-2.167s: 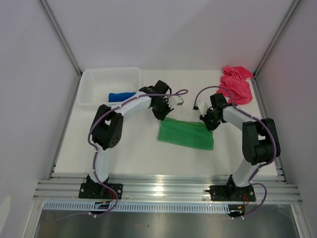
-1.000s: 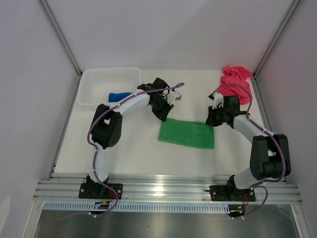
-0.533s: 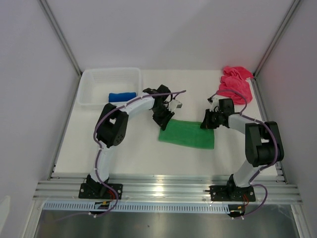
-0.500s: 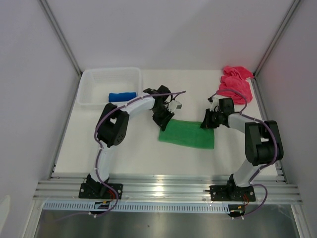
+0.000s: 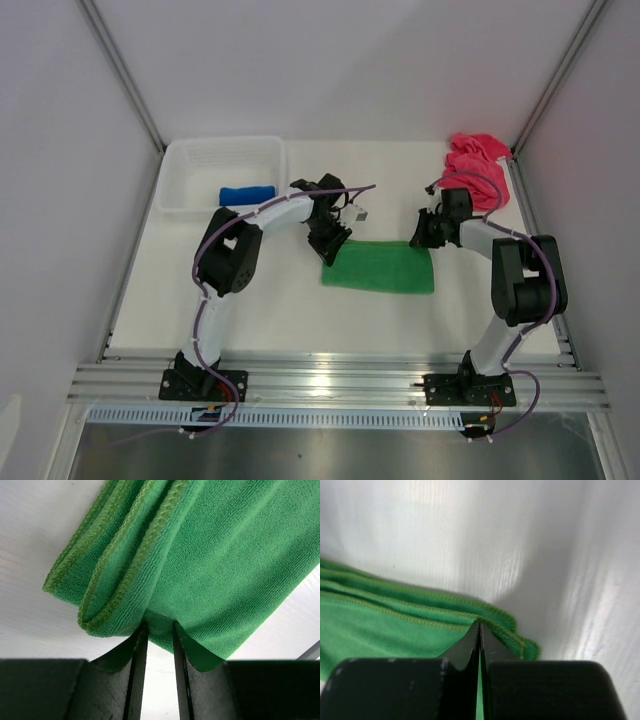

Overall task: Roll the towels
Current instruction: Fold the towel

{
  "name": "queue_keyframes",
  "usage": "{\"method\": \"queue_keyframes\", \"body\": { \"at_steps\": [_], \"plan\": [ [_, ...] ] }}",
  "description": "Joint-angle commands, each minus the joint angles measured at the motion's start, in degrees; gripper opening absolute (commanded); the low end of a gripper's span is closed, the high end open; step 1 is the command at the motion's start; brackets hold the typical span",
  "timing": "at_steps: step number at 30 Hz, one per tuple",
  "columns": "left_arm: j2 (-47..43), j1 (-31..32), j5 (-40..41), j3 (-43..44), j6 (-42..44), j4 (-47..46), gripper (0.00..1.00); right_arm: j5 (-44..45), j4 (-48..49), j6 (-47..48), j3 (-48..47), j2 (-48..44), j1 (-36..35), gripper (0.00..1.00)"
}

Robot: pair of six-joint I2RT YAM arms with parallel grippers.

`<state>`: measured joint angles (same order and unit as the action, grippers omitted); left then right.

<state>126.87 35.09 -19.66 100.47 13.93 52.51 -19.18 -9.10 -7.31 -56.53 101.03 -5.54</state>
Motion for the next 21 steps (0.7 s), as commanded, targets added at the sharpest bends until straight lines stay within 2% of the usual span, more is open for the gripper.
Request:
{"method": "queue_keyframes", "body": {
  "at_steps": [1, 6, 9, 12, 14, 17, 18, 19, 20, 21],
  "plan": [
    [0.0, -0.1, 1.2, -0.3, -0.7, 0.9, 0.31, 3.9, 1.6, 1.2, -3.6, -1.1, 0.7, 0.0],
    [-2.5, -0.1, 0.4, 0.4, -0.6, 0.8, 0.32, 6.9, 2.3, 2.8, -3.2, -10.3, 0.6, 0.0],
    [-4.6, -0.1, 0.1, 1.7, -0.4, 0.8, 0.34, 11.6, 2.2, 5.2, -1.9, -17.0, 0.6, 0.02],
    [-6.8, -0.3, -0.2, 4.2, -0.2, 1.2, 0.37, 16.4, 1.6, 7.0, -0.3, -23.1, 0.4, 0.11],
    [-7.8, -0.7, 0.3, 5.0, -0.2, 0.6, 0.39, 16.6, 0.2, 9.8, 0.2, -25.4, 1.3, 0.14],
    [-7.9, -2.0, 2.2, 5.9, -1.2, -2.1, 0.42, 9.5, -0.1, 7.3, 1.5, -29.0, 4.5, 0.15],
    [-7.3, -2.6, 4.0, 6.3, -1.7, -2.4, 0.43, 7.5, 0.4, 4.0, 1.9, -30.4, 5.0, 0.04],
    [-5.6, -2.8, 4.8, 6.8, -2.0, -2.2, 0.42, 4.6, 0.6, -1.1, 2.2, -30.9, 7.3, 0.0],
    [-4.6, -3.0, 5.1, 8.9, -2.0, -1.8, 0.42, -3.8, 0.8, -3.0, 3.3, -31.2, 10.1, 0.0],
    [-3.7, -3.0, 5.6, 9.6, -2.0, -1.4, 0.43, -6.6, 0.9, -4.6, 4.0, -31.5, 11.2, 0.0]
  ]
}}
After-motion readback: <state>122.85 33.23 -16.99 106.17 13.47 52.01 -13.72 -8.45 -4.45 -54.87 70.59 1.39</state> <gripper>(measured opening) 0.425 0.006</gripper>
